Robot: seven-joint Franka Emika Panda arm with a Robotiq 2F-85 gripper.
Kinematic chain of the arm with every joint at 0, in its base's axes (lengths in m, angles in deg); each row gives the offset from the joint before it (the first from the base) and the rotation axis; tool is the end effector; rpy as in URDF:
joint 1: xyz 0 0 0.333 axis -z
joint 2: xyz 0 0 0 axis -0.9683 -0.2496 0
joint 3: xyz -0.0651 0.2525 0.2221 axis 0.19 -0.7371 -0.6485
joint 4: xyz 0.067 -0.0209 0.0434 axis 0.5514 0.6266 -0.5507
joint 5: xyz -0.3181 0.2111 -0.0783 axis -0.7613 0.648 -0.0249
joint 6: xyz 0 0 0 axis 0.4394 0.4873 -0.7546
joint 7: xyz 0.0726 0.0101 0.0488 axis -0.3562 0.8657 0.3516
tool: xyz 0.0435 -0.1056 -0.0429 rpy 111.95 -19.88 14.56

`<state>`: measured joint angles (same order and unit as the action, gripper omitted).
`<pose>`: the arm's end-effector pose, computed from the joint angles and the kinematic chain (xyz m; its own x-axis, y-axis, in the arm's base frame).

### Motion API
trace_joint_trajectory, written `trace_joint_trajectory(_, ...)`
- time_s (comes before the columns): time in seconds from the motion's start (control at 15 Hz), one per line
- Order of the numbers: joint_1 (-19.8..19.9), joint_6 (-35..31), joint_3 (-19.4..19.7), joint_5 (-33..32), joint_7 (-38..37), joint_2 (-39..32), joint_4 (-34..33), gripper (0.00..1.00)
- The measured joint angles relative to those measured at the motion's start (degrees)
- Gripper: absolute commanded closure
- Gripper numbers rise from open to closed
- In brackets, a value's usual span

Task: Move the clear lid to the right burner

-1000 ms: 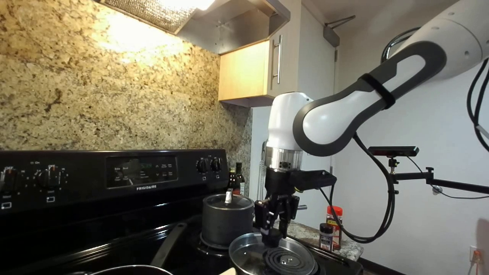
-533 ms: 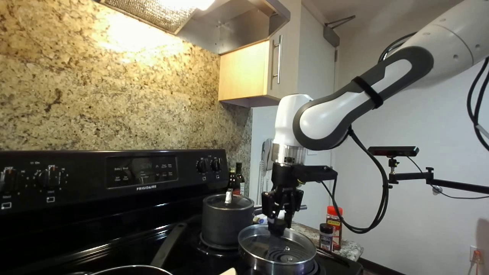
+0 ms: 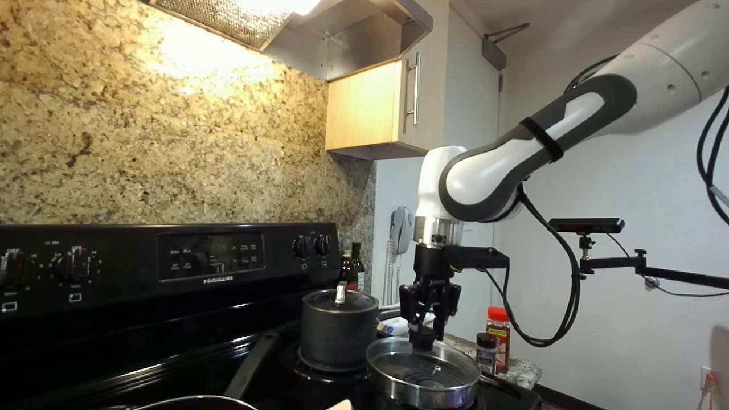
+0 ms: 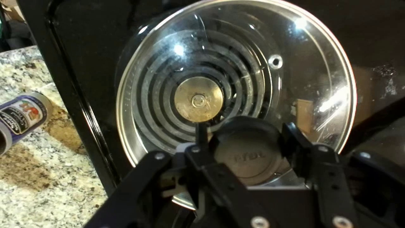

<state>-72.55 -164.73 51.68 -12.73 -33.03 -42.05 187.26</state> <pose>0.4803 -0.0691 0.4025 0.8808 -0.4723 0.0340 -0.4696 -0.8804 -0.0654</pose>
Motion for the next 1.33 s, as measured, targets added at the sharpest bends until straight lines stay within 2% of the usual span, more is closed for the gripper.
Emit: trace_joint_trajectory(1.33, 0.9, 0.0, 0.8, 0.1, 0.1, -0.7, 2.8, 0.66)
